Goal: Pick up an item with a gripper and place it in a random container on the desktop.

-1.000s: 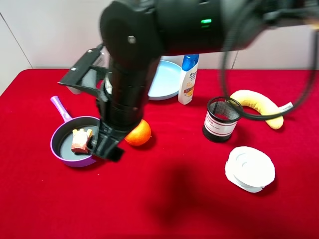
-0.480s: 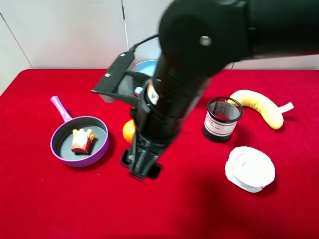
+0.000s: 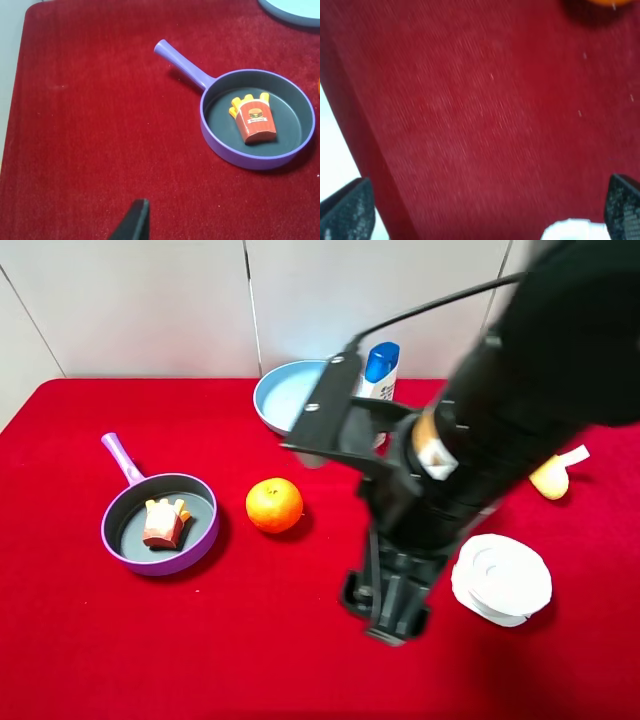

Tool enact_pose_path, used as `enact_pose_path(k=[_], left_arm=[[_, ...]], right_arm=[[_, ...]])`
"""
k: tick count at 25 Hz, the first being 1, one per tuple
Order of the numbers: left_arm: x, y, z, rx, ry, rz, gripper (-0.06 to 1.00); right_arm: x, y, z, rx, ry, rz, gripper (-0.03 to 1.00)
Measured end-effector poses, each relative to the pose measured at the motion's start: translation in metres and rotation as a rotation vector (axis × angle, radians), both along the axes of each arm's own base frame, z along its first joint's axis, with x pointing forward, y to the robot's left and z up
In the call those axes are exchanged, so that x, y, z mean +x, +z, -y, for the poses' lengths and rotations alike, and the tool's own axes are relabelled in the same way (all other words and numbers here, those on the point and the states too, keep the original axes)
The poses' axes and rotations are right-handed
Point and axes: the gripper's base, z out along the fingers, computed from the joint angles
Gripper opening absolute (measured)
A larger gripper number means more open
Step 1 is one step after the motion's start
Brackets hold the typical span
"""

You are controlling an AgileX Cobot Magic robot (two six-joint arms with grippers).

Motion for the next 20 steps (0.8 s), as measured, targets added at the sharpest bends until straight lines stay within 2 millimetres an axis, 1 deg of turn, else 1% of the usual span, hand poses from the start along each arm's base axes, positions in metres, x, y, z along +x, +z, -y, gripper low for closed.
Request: enact_pose_path(k=[5, 9, 15, 18, 20], left_arm=[[0.000, 0.000, 0.000, 0.000, 0.000, 0.000, 0.99], [0.000, 0.000, 0.000, 0.000, 0.000, 0.000, 0.99], [0.000, 0.000, 0.000, 0.000, 0.000, 0.000, 0.99], [0.000, 0.000, 0.000, 0.000, 0.000, 0.000, 0.99], [0.000, 0.000, 0.000, 0.000, 0.000, 0.000, 0.99]], right_arm=[[-0.011, 0.013, 0.026, 0.035, -0.042, 0.047, 0.69], [-0.017, 0.031, 0.044, 0.096, -0.097, 0.098, 0.69], [-0.024, 0.052, 0.071, 0.140, -0.182, 0.143, 0.69], [-0.023, 0.053, 0.089, 0.155, -0.244, 0.159, 0.69], [-0.023, 0.050, 0.103, 0.156, -0.290, 0.166, 0.69]])
